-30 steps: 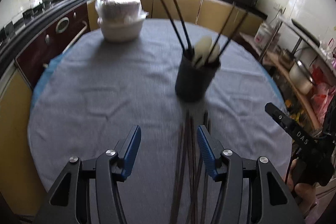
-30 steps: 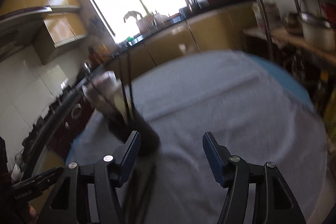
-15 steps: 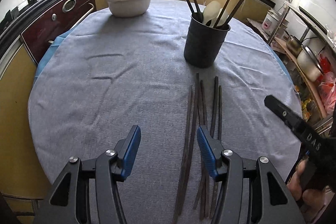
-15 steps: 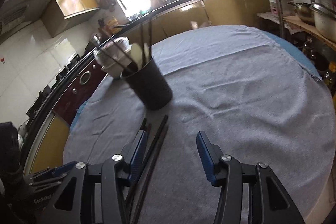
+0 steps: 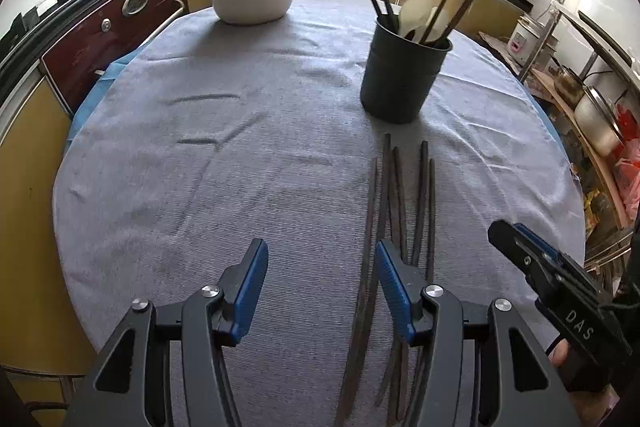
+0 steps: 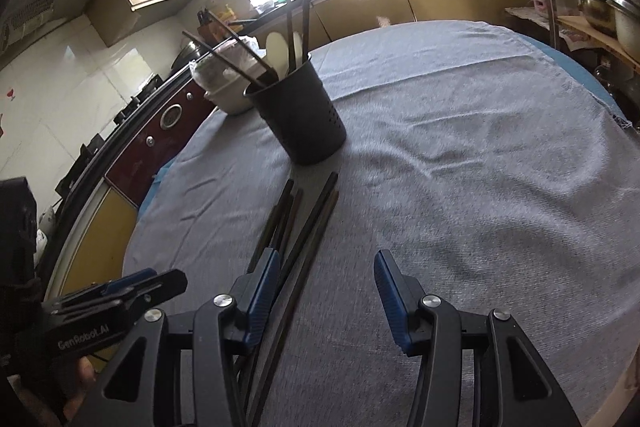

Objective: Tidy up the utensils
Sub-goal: 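Move both tools back down to the chopsticks lying on the cloth, then close the left tool on a chopstick while the right tool grasps one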

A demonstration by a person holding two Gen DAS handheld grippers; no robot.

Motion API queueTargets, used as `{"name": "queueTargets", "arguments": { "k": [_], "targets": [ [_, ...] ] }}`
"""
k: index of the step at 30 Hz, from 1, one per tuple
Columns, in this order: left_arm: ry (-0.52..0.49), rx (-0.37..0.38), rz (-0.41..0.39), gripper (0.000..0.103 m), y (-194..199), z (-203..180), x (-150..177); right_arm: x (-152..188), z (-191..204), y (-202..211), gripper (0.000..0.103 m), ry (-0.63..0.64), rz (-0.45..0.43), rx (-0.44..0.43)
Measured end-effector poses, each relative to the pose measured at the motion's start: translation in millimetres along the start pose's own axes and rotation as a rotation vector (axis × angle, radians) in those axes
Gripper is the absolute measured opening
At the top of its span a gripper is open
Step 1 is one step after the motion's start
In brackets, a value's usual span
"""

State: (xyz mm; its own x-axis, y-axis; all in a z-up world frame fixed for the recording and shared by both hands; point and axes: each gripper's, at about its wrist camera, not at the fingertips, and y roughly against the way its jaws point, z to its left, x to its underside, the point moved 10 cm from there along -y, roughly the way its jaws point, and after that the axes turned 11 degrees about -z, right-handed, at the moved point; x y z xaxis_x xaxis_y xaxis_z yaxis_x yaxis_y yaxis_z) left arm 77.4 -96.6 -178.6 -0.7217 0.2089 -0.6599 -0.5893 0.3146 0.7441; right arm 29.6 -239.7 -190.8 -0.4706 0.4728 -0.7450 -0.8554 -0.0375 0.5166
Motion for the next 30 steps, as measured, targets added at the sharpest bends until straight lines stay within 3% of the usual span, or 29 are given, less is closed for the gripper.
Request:
{"name": "queueTargets", "arguments": {
  "k": [11,16,18,23,30],
  "targets": [
    [0.012,0.001,-0.042,0.057,10,9,-8,-1,8,7,0.052,0.021,-0.005,-0.018],
    [-0.013,0.036,-0.019,0.057,1,-2,-2,2,7,6,0.051,0.021,0.001,-0.022],
    [-0.031,0.050,-0.014,0.057,-4,-7,-1,2,7,5,0.046,0.022,0.001,-0.021],
    [-0.072,0.075,0.001,0.057,-22,-19,-1,8,3,-3,0.043,0.012,0.024,-0.017],
    [-0.081,0.053,0.050,0.057,-50,-19,1,10,-4,-11,0.043,-0.012,0.041,-0.012]
  ]
}}
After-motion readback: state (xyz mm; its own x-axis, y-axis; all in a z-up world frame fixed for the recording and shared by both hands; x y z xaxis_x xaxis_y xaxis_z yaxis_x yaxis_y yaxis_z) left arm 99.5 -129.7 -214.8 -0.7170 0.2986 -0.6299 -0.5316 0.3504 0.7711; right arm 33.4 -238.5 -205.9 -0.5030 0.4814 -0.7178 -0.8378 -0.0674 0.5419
